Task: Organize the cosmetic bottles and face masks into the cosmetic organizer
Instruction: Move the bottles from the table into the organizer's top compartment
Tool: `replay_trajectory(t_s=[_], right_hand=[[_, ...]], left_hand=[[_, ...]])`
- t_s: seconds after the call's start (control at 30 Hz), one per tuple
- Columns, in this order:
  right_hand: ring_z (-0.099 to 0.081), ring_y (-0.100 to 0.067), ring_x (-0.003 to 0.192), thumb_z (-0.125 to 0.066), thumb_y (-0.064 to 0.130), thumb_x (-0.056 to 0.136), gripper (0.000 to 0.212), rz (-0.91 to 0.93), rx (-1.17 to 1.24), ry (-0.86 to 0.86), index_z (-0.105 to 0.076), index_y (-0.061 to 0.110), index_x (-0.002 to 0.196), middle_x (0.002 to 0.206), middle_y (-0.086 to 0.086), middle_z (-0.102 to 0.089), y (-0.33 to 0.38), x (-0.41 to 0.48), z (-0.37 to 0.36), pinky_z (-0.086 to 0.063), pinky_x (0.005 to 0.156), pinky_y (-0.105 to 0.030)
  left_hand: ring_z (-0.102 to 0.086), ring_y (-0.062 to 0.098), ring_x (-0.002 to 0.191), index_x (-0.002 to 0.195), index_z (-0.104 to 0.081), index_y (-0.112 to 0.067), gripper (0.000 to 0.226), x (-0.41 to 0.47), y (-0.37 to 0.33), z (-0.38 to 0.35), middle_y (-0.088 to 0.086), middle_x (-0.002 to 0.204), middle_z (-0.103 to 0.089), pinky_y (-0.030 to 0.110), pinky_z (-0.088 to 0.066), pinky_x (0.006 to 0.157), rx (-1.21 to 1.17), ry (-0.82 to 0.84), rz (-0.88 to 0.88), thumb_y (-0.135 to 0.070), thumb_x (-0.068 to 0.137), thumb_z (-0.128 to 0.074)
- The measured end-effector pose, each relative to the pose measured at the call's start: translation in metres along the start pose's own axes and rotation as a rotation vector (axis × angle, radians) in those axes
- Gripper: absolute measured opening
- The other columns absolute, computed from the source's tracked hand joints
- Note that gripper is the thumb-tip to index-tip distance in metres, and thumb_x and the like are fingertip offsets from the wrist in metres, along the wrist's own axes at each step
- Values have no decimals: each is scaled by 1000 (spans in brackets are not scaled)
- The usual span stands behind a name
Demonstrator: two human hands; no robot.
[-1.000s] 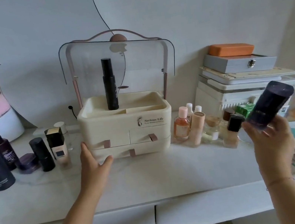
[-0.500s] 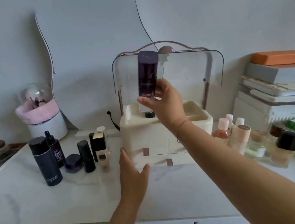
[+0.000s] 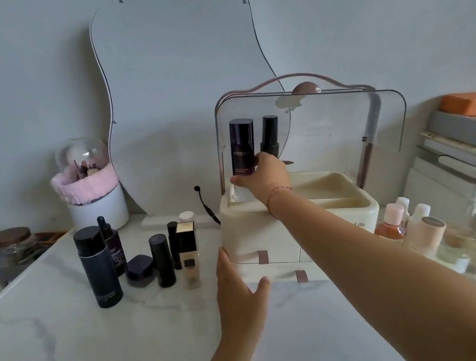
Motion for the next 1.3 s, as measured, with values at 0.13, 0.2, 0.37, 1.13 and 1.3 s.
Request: replay_trajectory(t_s=[0.13, 0.2, 0.37, 1.13, 1.3], right_hand=[[-52, -25, 77, -75, 23, 78, 31, -95, -169, 62, -48, 8, 74, 78, -8, -56, -9, 3, -3, -39, 66, -27], [-52, -26, 76, -75, 24, 79, 31, -108, -263, 98, -49, 7, 76, 81, -9, -55, -12, 3, -3, -39, 66, -26], [-58, -27, 81, -67, 17, 85, 25, -93, -436, 89, -59, 1, 103, 88, -12, -60, -11, 7, -6, -43, 66, -28], [-58, -25, 87, -73, 27, 80, 43, -130, -54, -85, -50, 7, 110, 99, -5, -59, -39, 14, 32, -47, 72, -34], [-68, -33, 92, -70, 20, 82, 27, -97, -88, 20, -66, 2, 100, 94, -18, -72, -38, 19, 27, -54, 88, -43]], left_hand=[[-20, 12, 141, 149, -2, -22, 88, 0, -1, 0, -4, 156, -13, 21, -16, 108, 6, -1, -13, -17, 83, -61], [-21, 12, 141, 149, -2, -21, 88, 0, -1, 0, -4, 156, -13, 20, -17, 108, 11, 1, -16, -18, 83, -61], [-20, 10, 140, 149, -1, -23, 88, 0, -1, 0, -6, 156, -11, 18, -16, 105, -4, 8, -4, -17, 84, -60], [-19, 12, 141, 149, 0, -21, 89, -1, -3, 1, -4, 156, -12, 21, -16, 107, 14, 15, -8, -18, 83, -61], [-22, 11, 139, 149, -1, -23, 89, -1, -3, 1, -5, 155, -14, 20, -18, 105, -1, 20, 0, -17, 83, -61]])
Point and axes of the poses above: each hand's wrist, its own x-axis towards the middle knuckle, its own z-axis out of the back of the hand, y = z × x, the point moved 3 cm from there along x, towards the middle knuckle
